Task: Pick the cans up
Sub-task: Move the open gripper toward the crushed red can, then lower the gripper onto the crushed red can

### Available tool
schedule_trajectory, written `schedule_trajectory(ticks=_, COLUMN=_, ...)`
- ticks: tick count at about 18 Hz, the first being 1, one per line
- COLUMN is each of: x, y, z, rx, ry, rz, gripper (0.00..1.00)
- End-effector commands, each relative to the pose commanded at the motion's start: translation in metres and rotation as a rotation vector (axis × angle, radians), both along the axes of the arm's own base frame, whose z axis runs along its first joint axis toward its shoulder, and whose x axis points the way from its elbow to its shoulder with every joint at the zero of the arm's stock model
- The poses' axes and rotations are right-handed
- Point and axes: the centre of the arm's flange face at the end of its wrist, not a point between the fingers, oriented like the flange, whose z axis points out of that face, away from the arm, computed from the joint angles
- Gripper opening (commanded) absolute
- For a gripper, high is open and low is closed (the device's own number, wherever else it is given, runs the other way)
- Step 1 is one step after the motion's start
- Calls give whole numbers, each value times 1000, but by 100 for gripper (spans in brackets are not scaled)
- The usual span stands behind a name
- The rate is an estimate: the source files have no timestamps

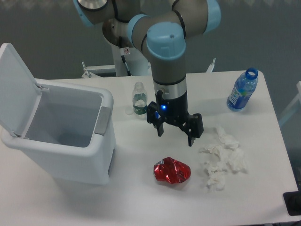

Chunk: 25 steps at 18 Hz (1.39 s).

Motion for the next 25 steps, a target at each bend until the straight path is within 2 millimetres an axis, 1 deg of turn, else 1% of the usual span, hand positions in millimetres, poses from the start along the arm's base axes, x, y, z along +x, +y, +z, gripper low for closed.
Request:
schedule_trajectory(ticks=2, x=-7, y=5, z=-13, rx=-17, ry=-10, rz=-15, gripper=100)
schedule_trajectory(ticks=4, x=-11, y=9, z=-27, rx=-55, ry=-5, rz=-91, gripper=100)
schedule_trajectory(ticks=5, x=-11, y=13, z=-31, rx=-86, ry=14, rz=-150, gripper=100)
schedule_trajectory(ticks=6, x=-6, y=23, z=-38, rx=-118, ry=30, rz=-220, gripper=100)
schedule_trajectory(ticks=7, x=-2, y=29, z=-41, rx=-136, ry=38, rz=-273, gripper=100)
schedule_trajectory(ticks=9, x=-1, y=32, z=-44, rx=-154, ry=48, rz=-344, gripper=100)
schedule_trajectory(ticks=11, x=-1, y=36, z=-53, rx=-179, ry=53, rz=-416, gripper=100)
schedule_trajectory(ticks=12, x=-2, y=37, z=-60, rx=-197, ry=52, rz=-446, gripper=100)
schedule_trajectory(ticks=14, x=-1, y=39, z=-71, rx=-232, ry=52, rz=-484, gripper=100)
schedule_trajectory(ticks=15, x=6, y=47, z=-83, rx=-246, ry=41, rz=-511, gripper=100)
schedule_trajectory(ticks=16, x=7, y=48, z=-94, rx=-268, ry=31, rz=-525, gripper=100)
schedule_trajectory(ticks=18, x=8, y=52, z=-102, rx=-300, ry=38, rz=-562, gripper=100)
schedule_trajectory(ticks=21, x=14, y=57, z=-132, rx=-335, ry=3, rz=-593, gripper=100)
schedule_trajectory(ticks=22, x=16, y=61, z=-137, rx=-344, ry=2, rz=-598, gripper=100)
schedule_trajectory(ticks=25, x=18, y=63, z=-144, rx=-348, ry=-9, rz=-606, gripper=100)
